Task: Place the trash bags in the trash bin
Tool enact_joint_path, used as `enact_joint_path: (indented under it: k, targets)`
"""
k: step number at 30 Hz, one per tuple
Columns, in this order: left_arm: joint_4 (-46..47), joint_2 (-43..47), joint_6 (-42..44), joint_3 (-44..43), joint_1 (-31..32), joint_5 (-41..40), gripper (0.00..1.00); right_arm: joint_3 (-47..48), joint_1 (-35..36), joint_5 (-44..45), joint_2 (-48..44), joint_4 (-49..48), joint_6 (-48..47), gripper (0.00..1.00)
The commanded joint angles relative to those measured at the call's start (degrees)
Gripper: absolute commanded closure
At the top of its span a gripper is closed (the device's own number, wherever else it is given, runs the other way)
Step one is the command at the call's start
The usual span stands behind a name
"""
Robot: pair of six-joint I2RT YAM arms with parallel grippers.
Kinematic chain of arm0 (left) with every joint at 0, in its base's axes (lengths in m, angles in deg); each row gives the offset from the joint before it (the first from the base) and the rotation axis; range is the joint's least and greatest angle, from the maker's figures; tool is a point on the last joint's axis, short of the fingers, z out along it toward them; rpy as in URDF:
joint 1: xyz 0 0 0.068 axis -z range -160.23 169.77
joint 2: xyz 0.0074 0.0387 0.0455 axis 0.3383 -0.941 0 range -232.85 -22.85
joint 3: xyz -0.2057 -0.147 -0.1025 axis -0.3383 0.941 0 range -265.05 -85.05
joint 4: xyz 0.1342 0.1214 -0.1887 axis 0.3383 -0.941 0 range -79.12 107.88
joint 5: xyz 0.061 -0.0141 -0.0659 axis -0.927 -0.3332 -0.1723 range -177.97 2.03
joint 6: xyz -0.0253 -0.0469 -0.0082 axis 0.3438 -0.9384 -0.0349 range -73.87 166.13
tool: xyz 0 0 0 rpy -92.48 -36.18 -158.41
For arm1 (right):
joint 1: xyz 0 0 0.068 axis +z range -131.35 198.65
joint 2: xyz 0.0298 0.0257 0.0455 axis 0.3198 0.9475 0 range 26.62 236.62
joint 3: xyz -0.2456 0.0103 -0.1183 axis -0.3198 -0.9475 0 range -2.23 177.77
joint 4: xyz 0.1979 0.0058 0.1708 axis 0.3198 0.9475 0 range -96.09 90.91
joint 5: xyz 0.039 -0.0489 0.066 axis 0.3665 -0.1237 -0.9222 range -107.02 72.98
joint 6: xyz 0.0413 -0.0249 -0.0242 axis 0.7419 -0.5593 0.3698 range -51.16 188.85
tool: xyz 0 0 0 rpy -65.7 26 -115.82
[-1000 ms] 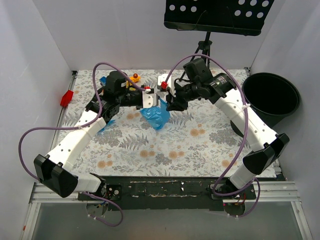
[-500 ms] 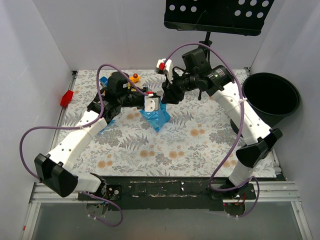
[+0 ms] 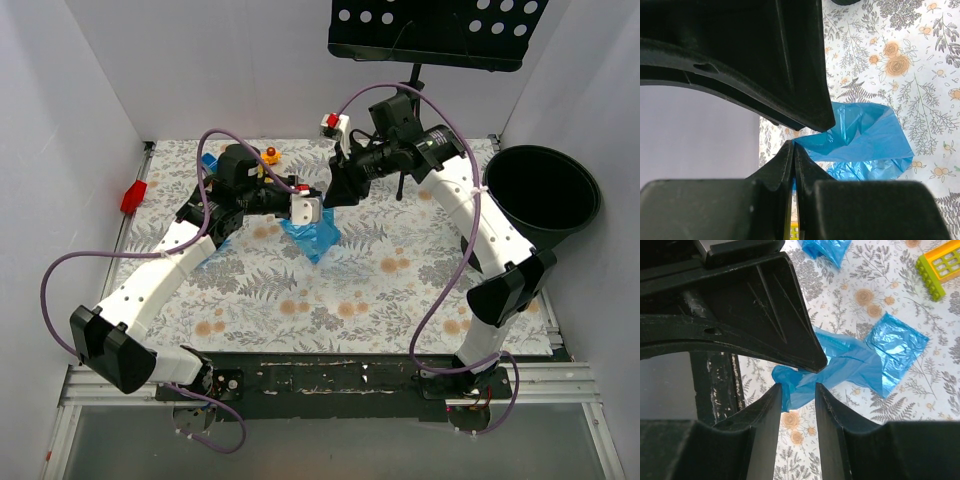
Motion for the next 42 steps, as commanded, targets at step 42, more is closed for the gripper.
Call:
enact_joint_path:
  k: [42]
  targets:
    - [-2.33,-3.25,-6.06,-4.75,1.1,-5.69,1.0,1.75,-0.4,1.72,2.06,-3.86,9.73,0.76]
